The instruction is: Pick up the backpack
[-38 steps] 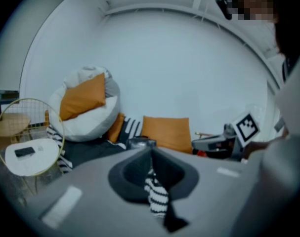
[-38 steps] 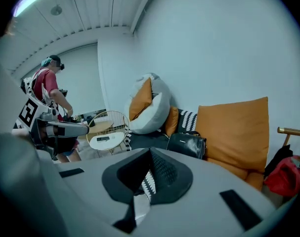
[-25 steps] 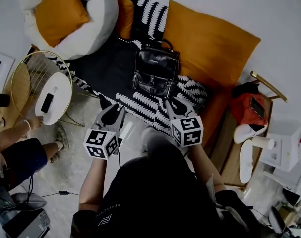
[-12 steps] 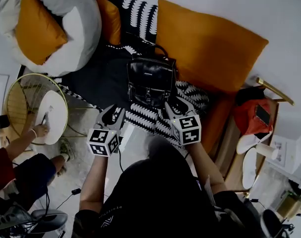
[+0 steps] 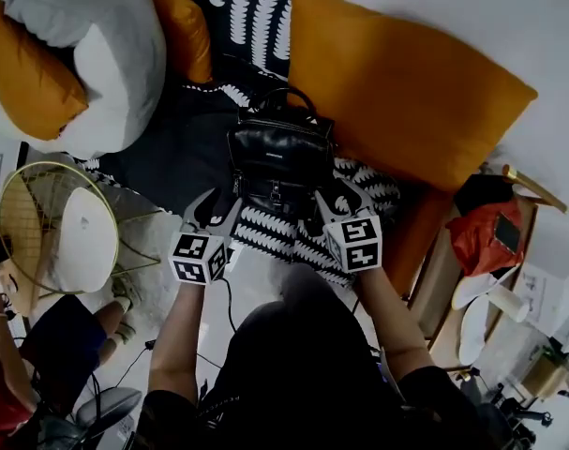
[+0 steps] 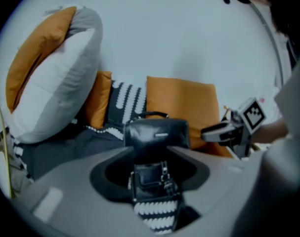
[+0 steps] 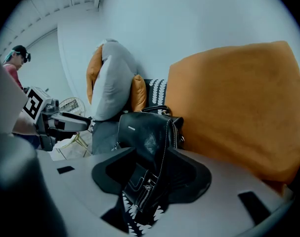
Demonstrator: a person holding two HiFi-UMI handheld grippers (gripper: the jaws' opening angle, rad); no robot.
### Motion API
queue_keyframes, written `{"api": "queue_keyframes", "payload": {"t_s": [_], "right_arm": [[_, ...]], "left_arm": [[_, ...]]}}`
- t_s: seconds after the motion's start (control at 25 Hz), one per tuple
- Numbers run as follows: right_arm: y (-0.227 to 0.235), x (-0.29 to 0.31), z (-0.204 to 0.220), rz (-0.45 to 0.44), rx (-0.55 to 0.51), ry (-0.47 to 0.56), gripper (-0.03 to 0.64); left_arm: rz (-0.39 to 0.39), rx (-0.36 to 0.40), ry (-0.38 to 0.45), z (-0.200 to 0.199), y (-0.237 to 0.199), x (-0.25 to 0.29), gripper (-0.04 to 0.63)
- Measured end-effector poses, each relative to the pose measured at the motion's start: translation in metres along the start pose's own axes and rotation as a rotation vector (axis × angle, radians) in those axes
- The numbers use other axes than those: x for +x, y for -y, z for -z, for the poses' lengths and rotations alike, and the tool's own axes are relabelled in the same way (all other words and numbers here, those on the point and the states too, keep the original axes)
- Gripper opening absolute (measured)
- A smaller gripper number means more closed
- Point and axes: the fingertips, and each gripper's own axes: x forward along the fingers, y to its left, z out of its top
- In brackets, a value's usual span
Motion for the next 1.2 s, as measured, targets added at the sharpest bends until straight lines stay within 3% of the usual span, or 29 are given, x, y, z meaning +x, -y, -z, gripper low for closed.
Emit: {"api": "queue_keyframes", "payload": {"t_s": [0.28,0.8,1.04,1.2], "right_arm": [[0.018,0.035,0.012,0.013,0.019,-0.041,0.205],[0.034,0.072,0.013,-0.039,0.047,-0.043,0.282],[0.038,0.077,0.011,-0.059,0.066,-0.030,0.273],[0.035,0.082,0.013,-0.060,0.079,-0.034,0.244]], "left_arm": [[0.022,0.048,-0.067,0.012,-0.018,0.045,0.219],[0.074,-0.001,-0.055,0.017,-0.038,0.095,0.317],[0.133,-0.003,-0.075,0.014,-0.036,0.117,0.353],[0.127,-0.017,-0.080,0.015,-0.041,0.129,0.360]]}}
